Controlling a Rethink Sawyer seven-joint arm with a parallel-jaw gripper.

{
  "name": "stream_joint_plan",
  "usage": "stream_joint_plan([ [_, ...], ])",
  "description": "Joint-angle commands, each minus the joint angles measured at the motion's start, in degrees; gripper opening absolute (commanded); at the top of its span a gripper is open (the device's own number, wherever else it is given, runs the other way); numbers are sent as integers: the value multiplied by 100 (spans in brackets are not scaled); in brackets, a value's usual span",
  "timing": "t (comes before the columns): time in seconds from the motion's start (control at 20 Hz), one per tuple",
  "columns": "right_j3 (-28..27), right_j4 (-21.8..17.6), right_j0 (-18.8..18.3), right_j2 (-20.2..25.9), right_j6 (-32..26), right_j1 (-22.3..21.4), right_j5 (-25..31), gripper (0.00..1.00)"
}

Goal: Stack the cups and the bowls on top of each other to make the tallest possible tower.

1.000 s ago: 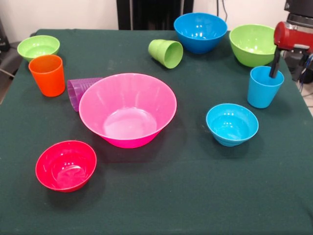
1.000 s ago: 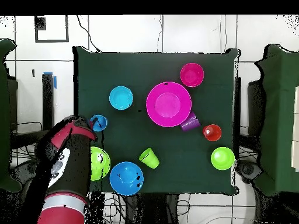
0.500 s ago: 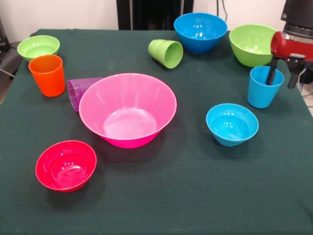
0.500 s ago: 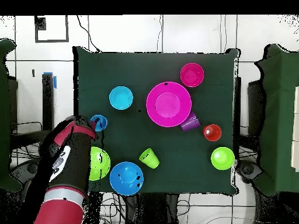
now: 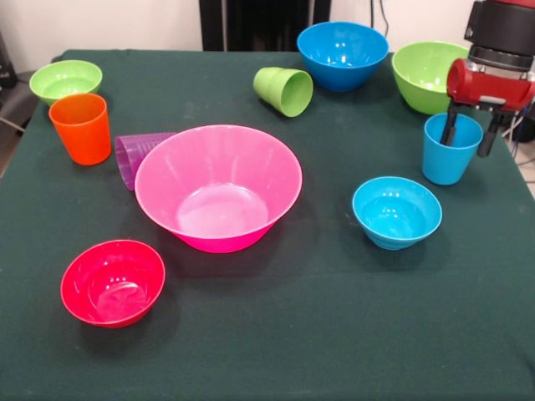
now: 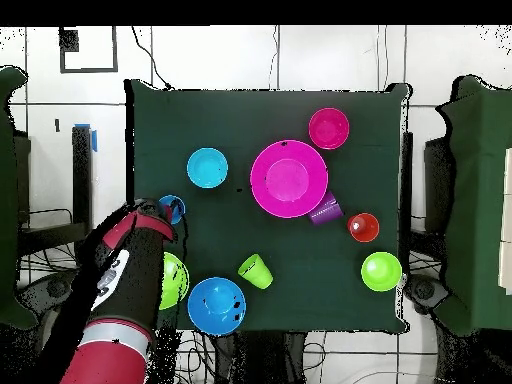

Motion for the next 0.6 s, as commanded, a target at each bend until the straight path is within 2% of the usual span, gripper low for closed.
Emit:
stream_joint_plan([
  [0.05,256,-58,37,131,502,200,-355,100],
  [0.3,318,59,85,4,672,212,-676,100],
  [0.35,343,105,75,-5,658,203,-713,0],
  [0.6,428,176,19,-8,696,147,-772,0],
])
